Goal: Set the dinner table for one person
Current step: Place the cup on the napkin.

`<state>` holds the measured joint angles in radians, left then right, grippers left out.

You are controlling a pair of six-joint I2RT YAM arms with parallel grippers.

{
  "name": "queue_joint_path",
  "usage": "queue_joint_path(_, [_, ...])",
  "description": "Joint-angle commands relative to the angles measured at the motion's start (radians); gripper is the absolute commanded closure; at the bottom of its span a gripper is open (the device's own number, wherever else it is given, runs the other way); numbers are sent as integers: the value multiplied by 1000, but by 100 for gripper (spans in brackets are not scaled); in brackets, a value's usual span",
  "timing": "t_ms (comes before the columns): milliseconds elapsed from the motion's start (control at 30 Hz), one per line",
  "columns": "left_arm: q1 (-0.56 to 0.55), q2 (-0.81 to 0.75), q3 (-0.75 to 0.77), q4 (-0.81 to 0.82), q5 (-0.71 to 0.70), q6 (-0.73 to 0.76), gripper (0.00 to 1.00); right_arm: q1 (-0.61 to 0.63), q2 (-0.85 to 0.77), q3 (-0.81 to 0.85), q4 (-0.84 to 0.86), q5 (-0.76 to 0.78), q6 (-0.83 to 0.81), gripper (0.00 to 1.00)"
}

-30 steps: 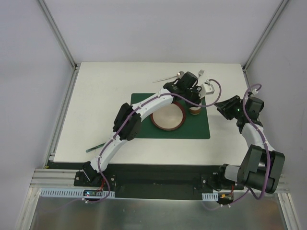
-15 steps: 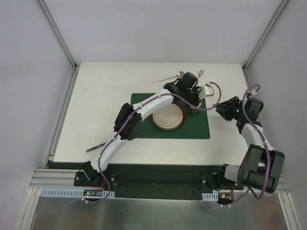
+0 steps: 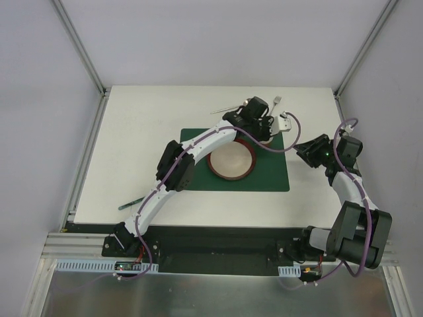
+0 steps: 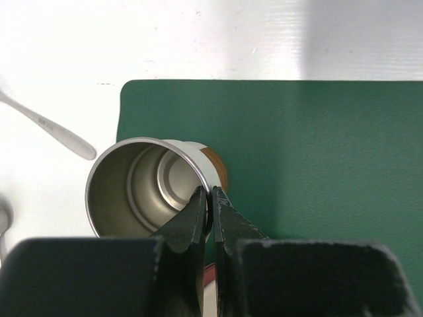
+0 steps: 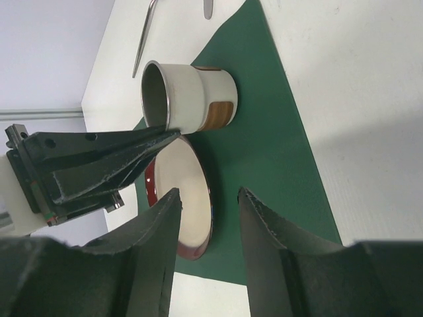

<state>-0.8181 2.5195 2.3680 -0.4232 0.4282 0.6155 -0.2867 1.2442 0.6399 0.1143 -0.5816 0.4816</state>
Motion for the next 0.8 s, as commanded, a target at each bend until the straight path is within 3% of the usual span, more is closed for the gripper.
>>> queue_joint_path(0, [19,15,16,17,-17,52,100,-8,-28,-3,10,-23,-17,58])
queue_joint_path(767, [36,47,23,31,-23,50,100,-6,-28,-3,12,-21,-15,58])
